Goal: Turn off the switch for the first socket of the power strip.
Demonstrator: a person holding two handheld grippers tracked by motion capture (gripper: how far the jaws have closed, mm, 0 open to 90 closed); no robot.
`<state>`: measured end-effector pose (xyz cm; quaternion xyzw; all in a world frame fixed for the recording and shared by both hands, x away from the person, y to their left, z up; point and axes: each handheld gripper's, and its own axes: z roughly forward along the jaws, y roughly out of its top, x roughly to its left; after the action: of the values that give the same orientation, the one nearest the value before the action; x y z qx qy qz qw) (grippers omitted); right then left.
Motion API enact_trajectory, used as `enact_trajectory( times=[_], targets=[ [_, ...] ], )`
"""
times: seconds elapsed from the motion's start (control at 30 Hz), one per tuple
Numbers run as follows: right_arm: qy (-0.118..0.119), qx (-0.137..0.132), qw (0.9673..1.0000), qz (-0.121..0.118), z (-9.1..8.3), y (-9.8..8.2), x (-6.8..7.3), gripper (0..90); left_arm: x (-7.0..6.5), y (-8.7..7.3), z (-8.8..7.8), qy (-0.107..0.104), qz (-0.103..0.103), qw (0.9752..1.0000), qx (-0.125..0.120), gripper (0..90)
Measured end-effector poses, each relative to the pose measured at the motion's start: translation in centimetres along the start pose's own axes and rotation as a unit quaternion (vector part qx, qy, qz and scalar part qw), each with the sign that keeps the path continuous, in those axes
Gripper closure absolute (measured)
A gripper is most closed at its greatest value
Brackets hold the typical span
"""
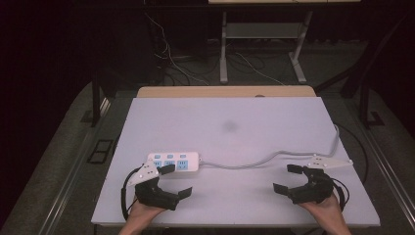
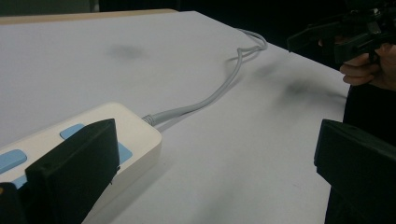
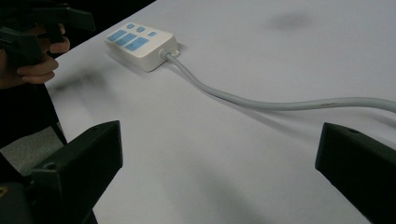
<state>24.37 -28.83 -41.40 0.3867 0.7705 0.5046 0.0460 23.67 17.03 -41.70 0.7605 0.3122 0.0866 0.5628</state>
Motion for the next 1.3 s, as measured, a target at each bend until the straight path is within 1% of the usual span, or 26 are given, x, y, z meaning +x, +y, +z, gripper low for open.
enact_trajectory(
  times=[0.8,1.2,1.3],
  targets=[
    [0.006,0.003,1.0,0.007,-0.12,-0.26,-0.27,0.5,0.2,-0.01,-0.14,-0.002,-0.005,1.0,0.001,0.0],
    [0.008,0.008,0.9999,0.007,-0.01,-0.31,-0.3,0.5,0.18,0.12,-0.29,-0.001,-0.013,0.9999,0.008,0.0],
    [0.009,0.009,0.9999,0.006,0.01,-0.31,-0.32,0.5,0.14,0.2,-0.24,-0.002,-0.012,0.9998,0.014,0.0]
  ],
)
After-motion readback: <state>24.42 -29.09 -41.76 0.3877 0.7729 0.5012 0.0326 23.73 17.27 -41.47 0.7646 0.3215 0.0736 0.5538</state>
